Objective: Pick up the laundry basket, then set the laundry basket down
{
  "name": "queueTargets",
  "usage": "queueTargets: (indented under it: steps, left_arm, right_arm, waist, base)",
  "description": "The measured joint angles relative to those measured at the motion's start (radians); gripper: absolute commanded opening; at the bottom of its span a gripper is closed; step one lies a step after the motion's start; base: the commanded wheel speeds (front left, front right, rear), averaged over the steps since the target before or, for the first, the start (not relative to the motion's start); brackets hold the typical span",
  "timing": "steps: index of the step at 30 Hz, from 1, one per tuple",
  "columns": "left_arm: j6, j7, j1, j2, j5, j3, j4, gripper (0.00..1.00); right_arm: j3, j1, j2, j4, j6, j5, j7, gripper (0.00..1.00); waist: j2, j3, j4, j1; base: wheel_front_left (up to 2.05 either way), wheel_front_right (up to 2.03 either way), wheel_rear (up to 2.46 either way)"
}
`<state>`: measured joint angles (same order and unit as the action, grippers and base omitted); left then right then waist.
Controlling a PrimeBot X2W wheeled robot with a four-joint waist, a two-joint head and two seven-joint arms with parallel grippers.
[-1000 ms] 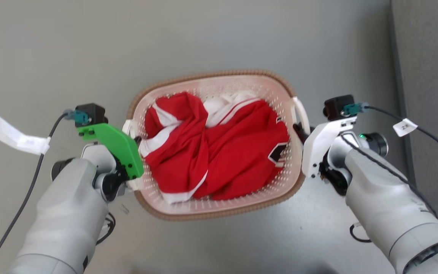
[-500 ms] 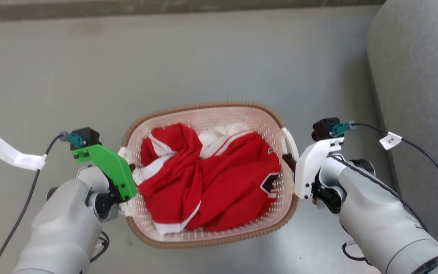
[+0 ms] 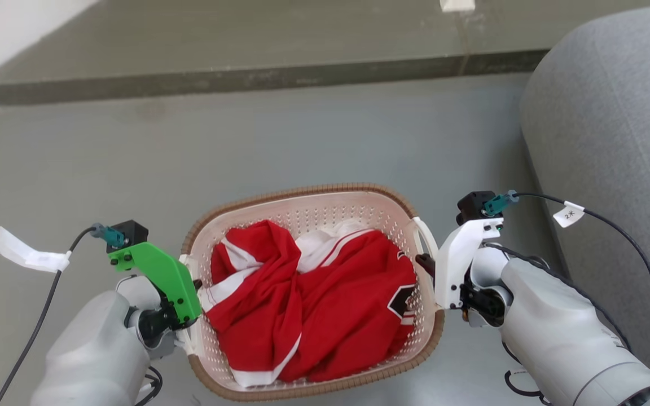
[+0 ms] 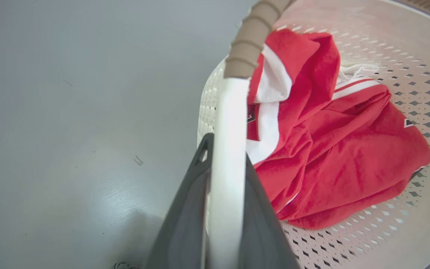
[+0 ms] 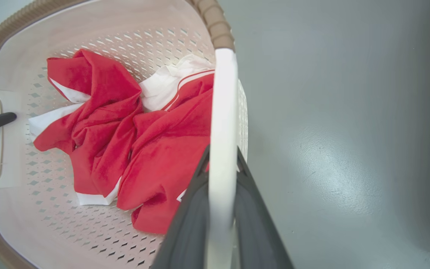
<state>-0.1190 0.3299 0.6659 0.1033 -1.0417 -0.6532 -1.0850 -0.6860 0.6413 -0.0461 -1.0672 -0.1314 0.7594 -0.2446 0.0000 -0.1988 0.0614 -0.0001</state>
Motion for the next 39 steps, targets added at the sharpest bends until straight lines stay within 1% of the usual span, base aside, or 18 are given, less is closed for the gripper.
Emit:
queueTargets:
  steps: [8, 19, 25, 39]
  left_arm:
    - [-0.001, 0.033, -0.013, 0.0, -0.012, -0.001, -0.012, 0.0]
    - [-0.001, 0.063, -0.038, -0.001, -0.028, -0.022, -0.024, 0.0]
    - [-0.001, 0.066, -0.04, 0.001, -0.029, -0.024, -0.025, 0.0]
    - [-0.001, 0.066, -0.04, 0.004, -0.047, -0.03, -0.022, 0.0]
  right_arm:
    - [-0.003, -0.018, 0.002, -0.008, 0.0, 0.035, -0.031, 0.0]
    - [-0.015, -0.038, 0.006, -0.024, 0.0, 0.062, -0.066, 0.0]
    - [-0.024, -0.043, 0.006, -0.023, 0.0, 0.085, -0.073, 0.0]
    - [-0.035, -0.044, 0.005, -0.023, 0.0, 0.096, -0.073, 0.0]
  waist:
    - [0.0, 0.066, 0.003, 0.0]
    - [0.0, 0.125, -0.005, 0.0]
    - [0.0, 0.13, -0.008, 0.0]
    - [0.0, 0.123, -0.008, 0.0]
  base:
    - [0.0, 0.0, 0.0]
    - [0.0, 0.0, 0.0]
    - [0.0, 0.0, 0.0]
    - [0.0, 0.0, 0.0]
